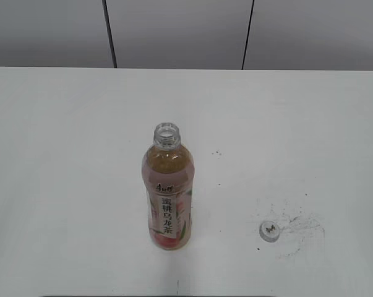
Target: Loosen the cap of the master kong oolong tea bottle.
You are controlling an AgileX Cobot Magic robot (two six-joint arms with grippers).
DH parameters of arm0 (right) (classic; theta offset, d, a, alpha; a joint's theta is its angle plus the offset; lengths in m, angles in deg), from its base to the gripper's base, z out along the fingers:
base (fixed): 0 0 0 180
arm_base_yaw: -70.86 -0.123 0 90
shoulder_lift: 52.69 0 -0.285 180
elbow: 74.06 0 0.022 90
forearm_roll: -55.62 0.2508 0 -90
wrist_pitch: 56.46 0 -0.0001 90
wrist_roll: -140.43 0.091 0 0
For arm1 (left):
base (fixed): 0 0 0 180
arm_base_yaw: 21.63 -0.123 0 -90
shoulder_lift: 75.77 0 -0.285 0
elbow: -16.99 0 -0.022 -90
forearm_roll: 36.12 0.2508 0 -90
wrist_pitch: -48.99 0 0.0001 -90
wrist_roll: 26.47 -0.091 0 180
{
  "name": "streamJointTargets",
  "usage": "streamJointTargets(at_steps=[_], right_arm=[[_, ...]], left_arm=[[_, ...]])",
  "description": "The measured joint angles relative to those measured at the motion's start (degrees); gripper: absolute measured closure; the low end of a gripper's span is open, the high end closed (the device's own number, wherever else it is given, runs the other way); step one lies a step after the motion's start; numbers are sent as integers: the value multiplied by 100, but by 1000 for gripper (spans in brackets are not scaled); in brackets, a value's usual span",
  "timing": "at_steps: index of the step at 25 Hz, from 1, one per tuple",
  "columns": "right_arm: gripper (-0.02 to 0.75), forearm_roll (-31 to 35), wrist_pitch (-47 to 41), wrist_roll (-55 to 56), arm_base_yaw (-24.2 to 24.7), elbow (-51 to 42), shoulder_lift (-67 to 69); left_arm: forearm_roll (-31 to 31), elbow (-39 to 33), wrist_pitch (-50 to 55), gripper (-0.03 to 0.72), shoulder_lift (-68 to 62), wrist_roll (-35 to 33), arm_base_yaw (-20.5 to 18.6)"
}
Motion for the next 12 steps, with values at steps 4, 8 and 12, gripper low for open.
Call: streamJointTargets(at_steps=[4,8,12], right_arm=[[227,0,0,0,0,0,0],[227,0,0,0,0,0,0],[227,0,0,0,0,0,0]], left_arm=[[-7,0,0,188,0,0,344],[-1,0,0,188,0,0,381],[1,0,0,188,0,0,388]])
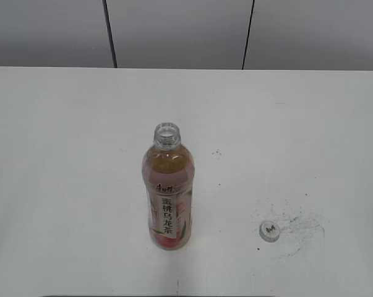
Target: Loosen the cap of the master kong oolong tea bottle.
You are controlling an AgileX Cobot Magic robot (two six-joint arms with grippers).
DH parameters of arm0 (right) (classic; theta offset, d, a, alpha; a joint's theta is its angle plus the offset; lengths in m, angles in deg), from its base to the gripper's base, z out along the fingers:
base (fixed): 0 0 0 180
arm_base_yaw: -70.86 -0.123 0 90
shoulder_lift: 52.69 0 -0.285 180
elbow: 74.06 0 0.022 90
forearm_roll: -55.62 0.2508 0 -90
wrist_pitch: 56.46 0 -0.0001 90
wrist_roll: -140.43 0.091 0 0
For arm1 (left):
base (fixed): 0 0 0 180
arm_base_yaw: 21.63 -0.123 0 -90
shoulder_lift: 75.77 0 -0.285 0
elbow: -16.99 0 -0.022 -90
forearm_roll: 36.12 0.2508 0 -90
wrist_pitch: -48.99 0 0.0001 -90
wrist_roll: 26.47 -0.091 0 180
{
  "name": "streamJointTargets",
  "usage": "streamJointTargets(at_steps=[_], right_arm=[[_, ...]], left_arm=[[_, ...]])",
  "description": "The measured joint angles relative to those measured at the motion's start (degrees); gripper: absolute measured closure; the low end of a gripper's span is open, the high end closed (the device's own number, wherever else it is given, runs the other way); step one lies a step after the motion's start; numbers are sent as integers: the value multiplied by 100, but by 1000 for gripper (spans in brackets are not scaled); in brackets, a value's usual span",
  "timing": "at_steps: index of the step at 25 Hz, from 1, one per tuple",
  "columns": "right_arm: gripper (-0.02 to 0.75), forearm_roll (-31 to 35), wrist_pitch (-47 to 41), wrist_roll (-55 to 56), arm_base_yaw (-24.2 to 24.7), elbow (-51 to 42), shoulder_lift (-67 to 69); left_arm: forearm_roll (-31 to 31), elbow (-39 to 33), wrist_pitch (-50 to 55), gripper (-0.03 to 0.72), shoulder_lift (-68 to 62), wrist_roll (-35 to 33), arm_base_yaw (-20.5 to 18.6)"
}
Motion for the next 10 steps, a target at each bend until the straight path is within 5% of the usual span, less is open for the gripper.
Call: streamJointTargets(at_steps=[10], right_arm=[[227,0,0,0,0,0,0]], left_arm=[[0,0,0,188,0,0,5]])
